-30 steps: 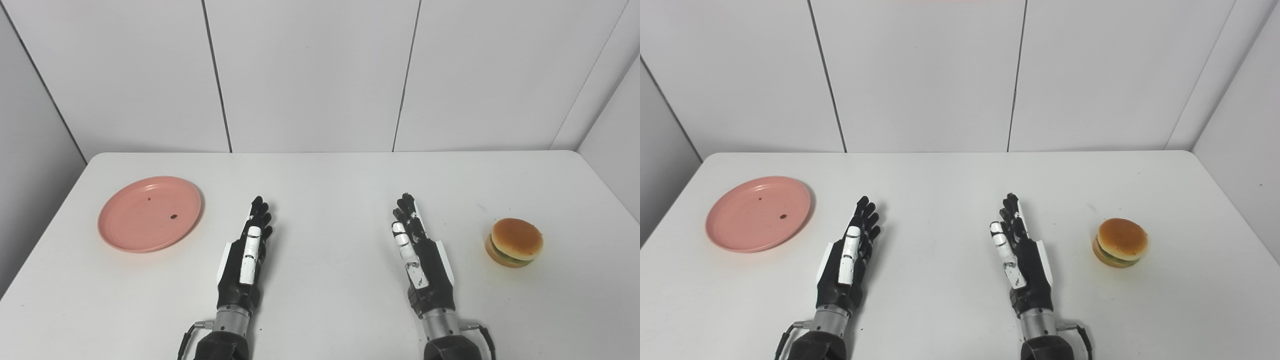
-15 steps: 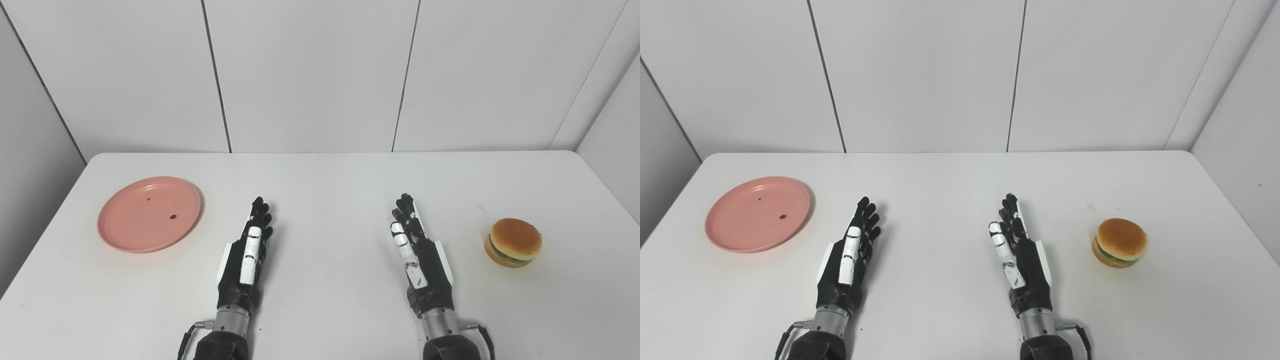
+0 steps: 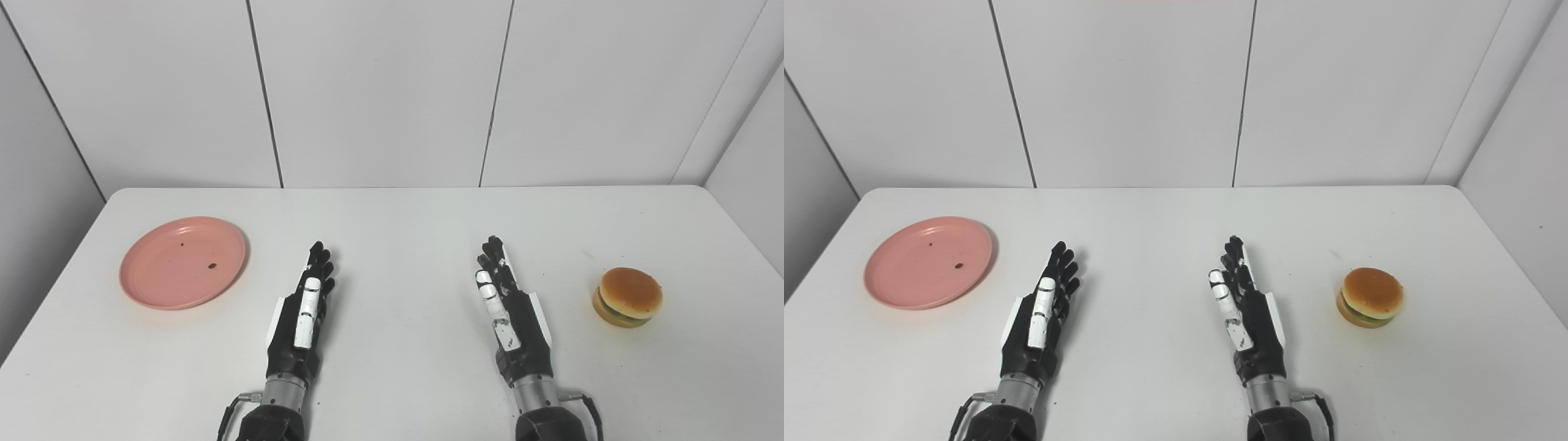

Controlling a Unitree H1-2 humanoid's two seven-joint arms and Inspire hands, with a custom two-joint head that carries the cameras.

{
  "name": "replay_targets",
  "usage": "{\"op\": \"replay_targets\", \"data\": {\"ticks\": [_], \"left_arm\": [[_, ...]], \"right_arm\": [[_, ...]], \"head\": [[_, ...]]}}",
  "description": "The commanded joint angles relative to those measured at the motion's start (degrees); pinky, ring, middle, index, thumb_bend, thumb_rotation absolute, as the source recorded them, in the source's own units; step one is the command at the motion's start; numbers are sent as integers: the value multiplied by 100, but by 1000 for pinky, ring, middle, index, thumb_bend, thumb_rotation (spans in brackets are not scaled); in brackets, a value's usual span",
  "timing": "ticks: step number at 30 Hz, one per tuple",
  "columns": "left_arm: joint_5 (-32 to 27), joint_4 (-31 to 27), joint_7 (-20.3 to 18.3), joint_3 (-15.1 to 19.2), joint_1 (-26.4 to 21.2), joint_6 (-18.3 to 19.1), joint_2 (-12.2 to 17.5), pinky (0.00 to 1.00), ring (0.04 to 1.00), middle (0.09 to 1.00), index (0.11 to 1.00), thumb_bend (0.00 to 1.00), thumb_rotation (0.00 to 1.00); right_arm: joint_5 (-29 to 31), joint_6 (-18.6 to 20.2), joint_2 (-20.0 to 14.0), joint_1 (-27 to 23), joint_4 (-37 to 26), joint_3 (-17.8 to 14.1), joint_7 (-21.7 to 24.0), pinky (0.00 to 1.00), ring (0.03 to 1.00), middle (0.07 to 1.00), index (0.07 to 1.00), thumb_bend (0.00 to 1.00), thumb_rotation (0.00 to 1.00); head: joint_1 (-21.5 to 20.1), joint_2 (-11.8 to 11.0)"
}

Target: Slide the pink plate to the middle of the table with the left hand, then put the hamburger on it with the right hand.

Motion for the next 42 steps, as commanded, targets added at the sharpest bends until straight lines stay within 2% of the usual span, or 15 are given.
{"op": "replay_targets", "data": {"ticks": [1,8,14,19,42], "left_arm": [[51,472,-82,65,391,-110,201,1000,1000,1000,1000,544,1000],[24,483,-98,70,383,-72,205,1000,1000,1000,1000,551,1000],[76,540,-56,74,360,-191,186,1000,1000,1000,1000,538,1000],[70,483,-88,63,378,-92,211,1000,1000,1000,1000,552,1000],[77,460,-107,57,385,-71,206,1000,1000,1000,1000,538,1000]], "right_arm": [[-53,-287,24,160,219,3,12,1000,1000,1000,1000,638,778],[-27,-251,15,156,189,-5,57,1000,1000,1000,1000,633,777],[-50,-242,10,160,175,-7,48,1000,1000,1000,1000,623,785],[-46,-294,2,152,200,-5,61,1000,1000,1000,1000,619,791],[-61,-203,12,128,164,-30,19,1000,1000,1000,1000,628,785]], "head": [[6,4],[10,-1],[10,-1],[14,8],[-8,9]]}}
